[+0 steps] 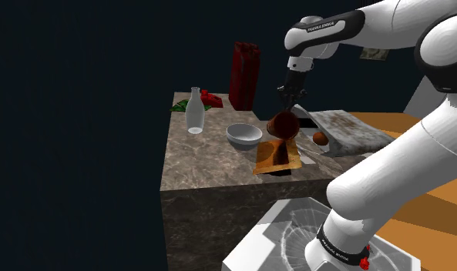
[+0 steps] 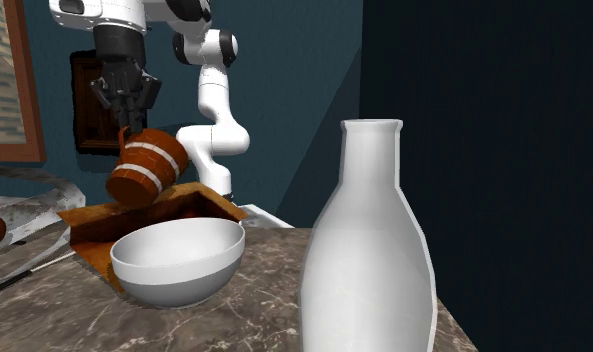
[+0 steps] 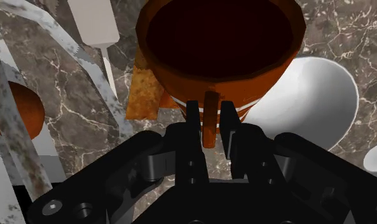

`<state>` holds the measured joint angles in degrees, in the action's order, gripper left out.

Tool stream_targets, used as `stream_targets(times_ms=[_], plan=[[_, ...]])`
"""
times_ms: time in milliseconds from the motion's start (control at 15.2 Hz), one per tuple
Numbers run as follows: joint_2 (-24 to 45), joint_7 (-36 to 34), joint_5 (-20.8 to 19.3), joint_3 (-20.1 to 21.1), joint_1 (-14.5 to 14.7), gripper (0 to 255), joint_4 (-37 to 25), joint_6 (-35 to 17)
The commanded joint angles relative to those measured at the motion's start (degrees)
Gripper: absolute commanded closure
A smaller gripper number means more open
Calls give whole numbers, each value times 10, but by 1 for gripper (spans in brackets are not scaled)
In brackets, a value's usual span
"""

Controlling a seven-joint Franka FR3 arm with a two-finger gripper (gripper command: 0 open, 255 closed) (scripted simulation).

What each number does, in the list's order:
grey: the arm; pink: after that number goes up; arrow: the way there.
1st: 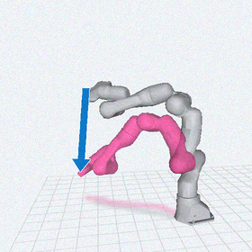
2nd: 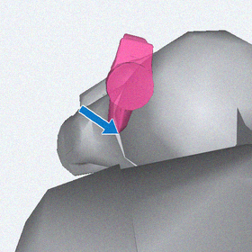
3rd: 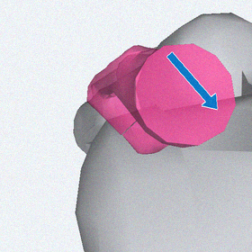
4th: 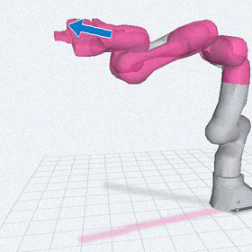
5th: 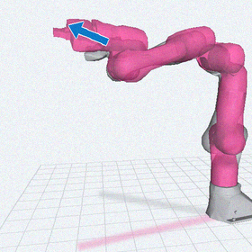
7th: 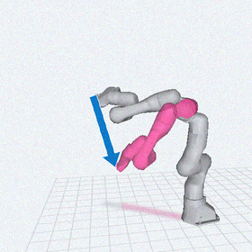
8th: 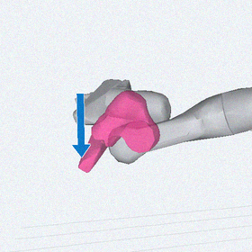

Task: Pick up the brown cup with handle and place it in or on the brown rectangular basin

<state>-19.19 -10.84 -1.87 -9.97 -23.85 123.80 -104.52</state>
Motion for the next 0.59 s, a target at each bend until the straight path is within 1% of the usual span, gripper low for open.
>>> stream_targets(times_ms=[0,528], plan=[[2,1,0,-1,-1,255,14,-16],[12,3,0,-4,-1,255,67,-79]])
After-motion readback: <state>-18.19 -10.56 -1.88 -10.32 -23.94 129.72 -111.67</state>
